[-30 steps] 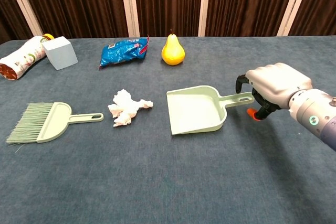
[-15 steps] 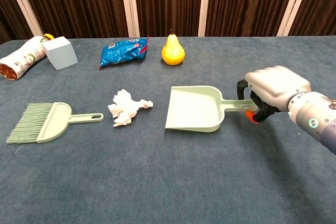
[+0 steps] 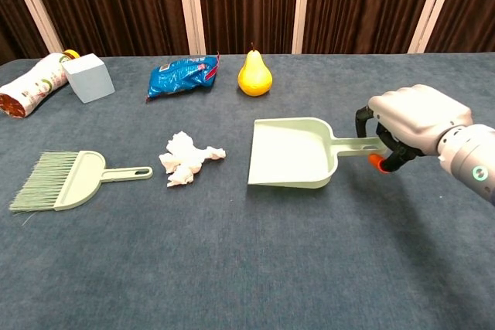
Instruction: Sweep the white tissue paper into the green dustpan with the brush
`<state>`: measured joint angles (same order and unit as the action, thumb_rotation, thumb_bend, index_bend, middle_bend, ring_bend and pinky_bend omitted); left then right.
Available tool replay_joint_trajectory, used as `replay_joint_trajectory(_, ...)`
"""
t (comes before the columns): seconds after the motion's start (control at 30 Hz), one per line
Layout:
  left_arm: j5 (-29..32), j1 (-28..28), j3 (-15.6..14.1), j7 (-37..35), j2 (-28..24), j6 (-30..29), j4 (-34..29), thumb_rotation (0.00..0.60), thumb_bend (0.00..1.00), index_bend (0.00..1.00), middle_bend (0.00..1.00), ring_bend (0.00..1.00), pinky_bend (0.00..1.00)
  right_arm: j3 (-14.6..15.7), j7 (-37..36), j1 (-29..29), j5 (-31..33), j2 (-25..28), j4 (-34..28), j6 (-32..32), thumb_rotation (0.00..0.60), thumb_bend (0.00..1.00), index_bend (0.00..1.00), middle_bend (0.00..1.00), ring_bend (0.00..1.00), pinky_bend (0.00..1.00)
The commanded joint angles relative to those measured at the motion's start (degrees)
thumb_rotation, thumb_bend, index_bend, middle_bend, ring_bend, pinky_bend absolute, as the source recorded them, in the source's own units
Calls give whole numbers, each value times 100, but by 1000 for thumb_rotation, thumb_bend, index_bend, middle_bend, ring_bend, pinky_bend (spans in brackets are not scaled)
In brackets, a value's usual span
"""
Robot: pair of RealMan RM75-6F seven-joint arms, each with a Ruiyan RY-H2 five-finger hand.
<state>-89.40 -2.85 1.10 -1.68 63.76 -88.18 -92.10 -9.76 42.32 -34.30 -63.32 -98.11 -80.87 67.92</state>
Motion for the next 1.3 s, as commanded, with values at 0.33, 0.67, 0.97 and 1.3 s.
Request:
replay_joint_trajectory(0.33,744,-647,540,1100,-197,762,-754,600,172,249,347,361,481,140,53,127,-125,248,-116,156,600,502,612,819,839,878)
replay_joint_trajectory(0.67,2004,-1757,1157,2504,320,1914,-899,600,252,379,756,748,852,191,29,115,-141,194,162,51,600,503,612,819,839,878)
replay_joint_trajectory(0.97,3377,-2537,1329,3868,1067,2268,-778,600,265,419,860,857,945,303,49,83,-371,79,574,20,600,503,612,819,839,878)
replay_joint_trajectory(1.3,4259,-3122,1366,4552,1724,2288,-456,600,288,441,937,926,1000,265,-63,97,-386,-1,841,-47,600,505,611,819,839,878)
